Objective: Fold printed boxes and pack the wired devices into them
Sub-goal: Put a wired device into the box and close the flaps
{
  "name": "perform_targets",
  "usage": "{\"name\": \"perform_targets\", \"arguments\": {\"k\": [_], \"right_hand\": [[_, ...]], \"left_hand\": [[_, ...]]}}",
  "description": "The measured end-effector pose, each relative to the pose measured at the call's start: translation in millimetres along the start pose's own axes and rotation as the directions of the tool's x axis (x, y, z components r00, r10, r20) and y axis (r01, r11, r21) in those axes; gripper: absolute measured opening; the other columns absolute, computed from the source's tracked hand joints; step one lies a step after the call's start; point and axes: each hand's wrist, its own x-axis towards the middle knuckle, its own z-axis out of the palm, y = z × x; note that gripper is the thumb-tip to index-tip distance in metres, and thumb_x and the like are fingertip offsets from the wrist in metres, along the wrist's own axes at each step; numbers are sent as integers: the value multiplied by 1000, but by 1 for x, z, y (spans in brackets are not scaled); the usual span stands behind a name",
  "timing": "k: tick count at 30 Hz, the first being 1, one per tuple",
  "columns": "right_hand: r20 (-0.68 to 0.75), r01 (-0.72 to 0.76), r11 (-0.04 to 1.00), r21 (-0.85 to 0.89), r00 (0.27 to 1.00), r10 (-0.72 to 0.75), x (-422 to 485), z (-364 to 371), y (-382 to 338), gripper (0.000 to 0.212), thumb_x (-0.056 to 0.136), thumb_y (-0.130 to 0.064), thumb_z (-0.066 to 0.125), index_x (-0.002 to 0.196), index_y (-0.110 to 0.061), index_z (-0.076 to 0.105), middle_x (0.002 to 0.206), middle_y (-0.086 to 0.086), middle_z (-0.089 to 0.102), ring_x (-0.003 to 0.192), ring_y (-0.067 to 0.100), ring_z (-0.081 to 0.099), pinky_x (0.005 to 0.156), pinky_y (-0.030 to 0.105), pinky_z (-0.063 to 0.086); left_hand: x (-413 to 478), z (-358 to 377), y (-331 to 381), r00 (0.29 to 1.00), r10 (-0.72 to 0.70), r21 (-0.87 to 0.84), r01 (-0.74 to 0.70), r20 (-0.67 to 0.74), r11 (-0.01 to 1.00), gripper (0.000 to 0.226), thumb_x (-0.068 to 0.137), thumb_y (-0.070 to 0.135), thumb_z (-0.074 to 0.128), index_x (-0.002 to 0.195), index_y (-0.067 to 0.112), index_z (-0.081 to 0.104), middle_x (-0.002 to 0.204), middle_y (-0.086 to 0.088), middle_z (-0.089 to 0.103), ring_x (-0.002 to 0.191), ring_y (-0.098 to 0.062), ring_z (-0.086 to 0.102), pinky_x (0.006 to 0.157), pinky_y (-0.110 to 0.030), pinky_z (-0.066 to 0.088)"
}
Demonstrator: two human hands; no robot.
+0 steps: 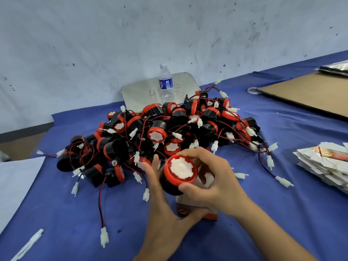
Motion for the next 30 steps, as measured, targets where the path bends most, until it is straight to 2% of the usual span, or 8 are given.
{"name": "perform_targets", "arguments": {"k": [2, 6, 9, 13, 18, 23, 26, 30], "right_hand": [[-1, -37, 999, -5, 999, 37, 0, -3, 2, 51, 72, -46, 68, 115, -20, 61, 102, -7, 67, 92, 19, 64, 77, 38, 53], [58, -47, 999, 23, 997, 46, 2, -3, 3, 46, 73, -44, 66, 112, -20, 63, 102, -7, 67, 95, 20, 64, 80, 41, 52], [88, -56, 998, 35, 995, 53, 2, -4, 5, 44, 72, -42, 67, 111, -22, 63, 103, -6, 67, 97, 22, 63, 82, 43, 51], [80, -57, 975, -213, 994, 76, 0, 2, 9, 44, 69, -53, 63, 109, -38, 57, 100, -14, 65, 95, 10, 59, 81, 31, 49], [47, -55, 870, -490, 995, 89, 0, 7, 16, 52, 67, -63, 54, 106, -30, 58, 87, -20, 58, 79, 4, 50, 84, 19, 36], [120, 89, 757, -647, 993, -15, -1, 9, 21, 42, 72, -63, 52, 91, -26, 58, 75, -14, 61, 82, 7, 49, 105, 30, 17], [260, 108, 719, -687, 960, 104, -1, 8, 26, 38, 86, -58, 47, 94, -26, 66, 90, -15, 65, 115, 2, 39, 111, 31, -7], [325, 117, 729, -675, 934, 151, -1, 7, 31, 25, 90, -33, 47, 102, -29, 69, 120, -25, 55, 131, 0, 25, 109, 30, -10]], "left_hand": [[-1, 3, -12, 990, -103, 8, 103, 97, 995, 132, 60, 49, 85, 151, 40, -9, 154, 31, 16, 139, 6, 29, 104, -12, 35], [-1, 6, -30, 949, -208, 157, 174, 236, 972, 106, 61, 42, 79, 146, 5, 29, 135, 11, 49, 125, 15, 40, 94, -2, 35], [-1, 4, -33, 960, -234, 139, 213, 155, 967, 91, 59, 42, 86, 136, 15, 47, 122, 17, 61, 118, 8, 52, 91, -7, 43], [2, -3, -27, 987, -163, 165, 163, -10, 973, 114, 61, 41, 87, 141, 62, 8, 142, 26, 36, 129, 12, 35, 100, -10, 35], [5, -2, -18, 972, -235, 84, 235, 0, 968, 120, 48, 75, 77, 136, 70, -5, 143, 28, 40, 129, 0, 46, 99, -24, 45], [-1, -2, -17, 987, -158, 239, 158, -19, 958, 119, 64, 44, 83, 130, 75, -11, 131, 24, 43, 114, 16, 46, 83, -6, 44], [-4, -2, -16, 1000, -4, 383, -6, 26, 924, 102, 75, 20, 82, 134, 70, 16, 133, 24, 33, 112, 21, 41, 82, 1, 39], [-3, 1, -9, 998, 64, 495, -52, -7, 867, 33, 75, 24, 81, 99, 38, 63, 145, 9, 35, 105, -4, 56, 75, -8, 44]]}}
